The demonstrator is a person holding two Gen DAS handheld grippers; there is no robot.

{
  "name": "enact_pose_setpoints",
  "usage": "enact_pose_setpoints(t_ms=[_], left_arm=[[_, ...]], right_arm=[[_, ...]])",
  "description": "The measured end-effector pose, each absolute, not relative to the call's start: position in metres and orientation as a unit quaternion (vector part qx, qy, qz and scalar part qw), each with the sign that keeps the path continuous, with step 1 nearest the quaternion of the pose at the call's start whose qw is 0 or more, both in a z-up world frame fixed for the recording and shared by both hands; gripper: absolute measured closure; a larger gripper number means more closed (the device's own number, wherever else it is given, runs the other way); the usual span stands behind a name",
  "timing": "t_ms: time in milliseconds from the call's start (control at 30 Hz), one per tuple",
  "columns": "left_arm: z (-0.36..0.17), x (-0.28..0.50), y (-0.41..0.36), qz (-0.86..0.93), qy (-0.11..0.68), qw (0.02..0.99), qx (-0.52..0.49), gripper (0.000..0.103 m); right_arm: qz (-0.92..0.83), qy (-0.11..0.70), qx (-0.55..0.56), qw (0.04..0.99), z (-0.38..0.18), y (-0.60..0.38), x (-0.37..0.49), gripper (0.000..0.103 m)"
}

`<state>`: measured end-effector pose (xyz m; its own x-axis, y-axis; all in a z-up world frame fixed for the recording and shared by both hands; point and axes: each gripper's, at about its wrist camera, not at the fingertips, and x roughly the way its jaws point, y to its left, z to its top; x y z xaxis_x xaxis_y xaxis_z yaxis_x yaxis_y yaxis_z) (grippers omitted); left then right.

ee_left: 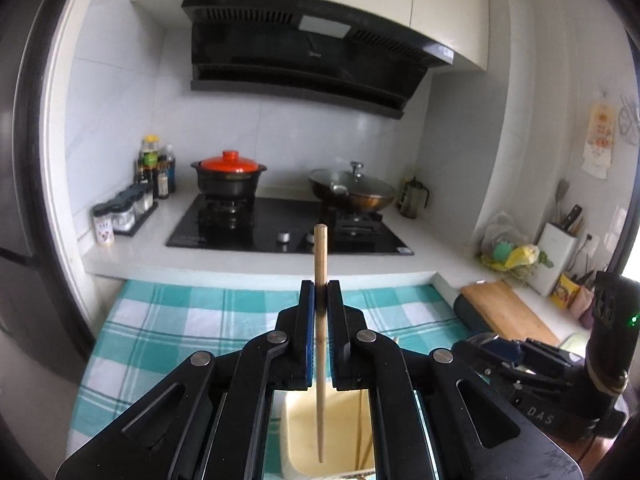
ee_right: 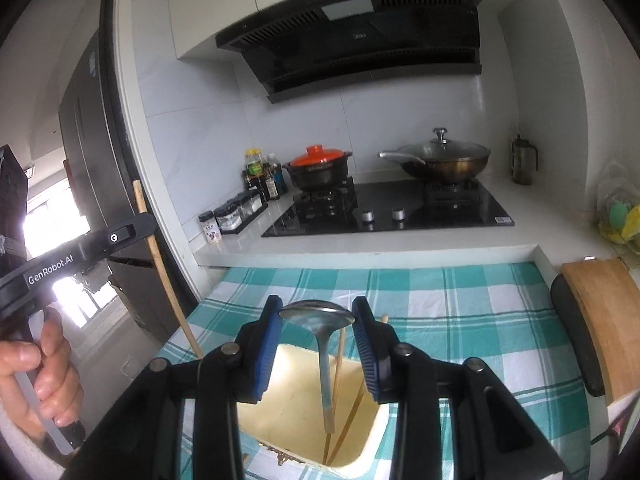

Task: Organize utensils
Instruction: 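Lower the spoon into the caddy with the right tool while the left tool drops a chopstick in, then withdraw both open tools from the caddy back over the loose utensils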

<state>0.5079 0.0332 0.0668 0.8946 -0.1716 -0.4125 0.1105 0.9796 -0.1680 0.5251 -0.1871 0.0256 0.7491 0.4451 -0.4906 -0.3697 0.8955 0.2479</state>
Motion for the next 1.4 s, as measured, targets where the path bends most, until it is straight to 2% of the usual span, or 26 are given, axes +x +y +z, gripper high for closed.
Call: enact_pose_setpoints(t_ms=[200, 467, 533, 600, 733, 800, 900, 967, 1067, 1200, 1400], left_arm=[[0.012, 0.548, 0.018, -0.07, 0.289, 0.952, -0.076, 0.099], [-0.032, 0.562, 0.002, -0.072, 0.348, 0.933, -0.051, 0.098], [-0.038, 0.562, 0.0, -0.066, 0.365, 0.927, -0.045, 0.093], [-0.039, 0.557, 0.004, -0.063, 0.382, 0.921, -0.047, 0.067], [-0.024, 0.517, 0.025, -0.066, 0.381, 0.922, -0.025, 0.057], [-0.017, 0.483, 0.04, -0.064, 0.386, 0.92, 0.0, 0.045], [-0.012, 0.419, 0.067, -0.07, 0.399, 0.914, 0.036, 0.034], [-0.013, 0.375, 0.081, -0.061, 0.409, 0.908, 0.064, 0.031], [-0.017, 0.316, 0.095, -0.039, 0.414, 0.906, 0.083, 0.025], [-0.031, 0.256, 0.097, -0.043, 0.408, 0.911, 0.038, 0.014], [-0.08, 0.202, 0.067, -0.049, 0.381, 0.922, -0.037, 0.012]], right_arm=[[0.194, 0.366, 0.061, 0.908, -0.022, -0.183, 0.557, 0.067], [0.157, 0.401, 0.041, 0.902, -0.05, -0.181, 0.57, 0.066], [0.144, 0.403, 0.043, 0.903, -0.052, -0.182, 0.571, 0.066], [0.139, 0.405, 0.051, 0.902, -0.051, -0.187, 0.57, 0.064], [0.149, 0.389, 0.065, 0.907, -0.032, -0.207, 0.544, 0.064], [0.157, 0.383, 0.06, 0.908, -0.021, -0.218, 0.519, 0.064], [0.178, 0.379, 0.052, 0.906, -0.013, -0.239, 0.471, 0.061], [0.179, 0.378, 0.039, 0.908, -0.014, -0.253, 0.437, 0.057], [0.172, 0.377, 0.012, 0.91, -0.025, -0.268, 0.387, 0.057], [0.16, 0.368, -0.015, 0.916, -0.049, -0.274, 0.325, 0.057], [0.147, 0.367, 0.014, 0.918, -0.108, -0.265, 0.241, 0.057]])
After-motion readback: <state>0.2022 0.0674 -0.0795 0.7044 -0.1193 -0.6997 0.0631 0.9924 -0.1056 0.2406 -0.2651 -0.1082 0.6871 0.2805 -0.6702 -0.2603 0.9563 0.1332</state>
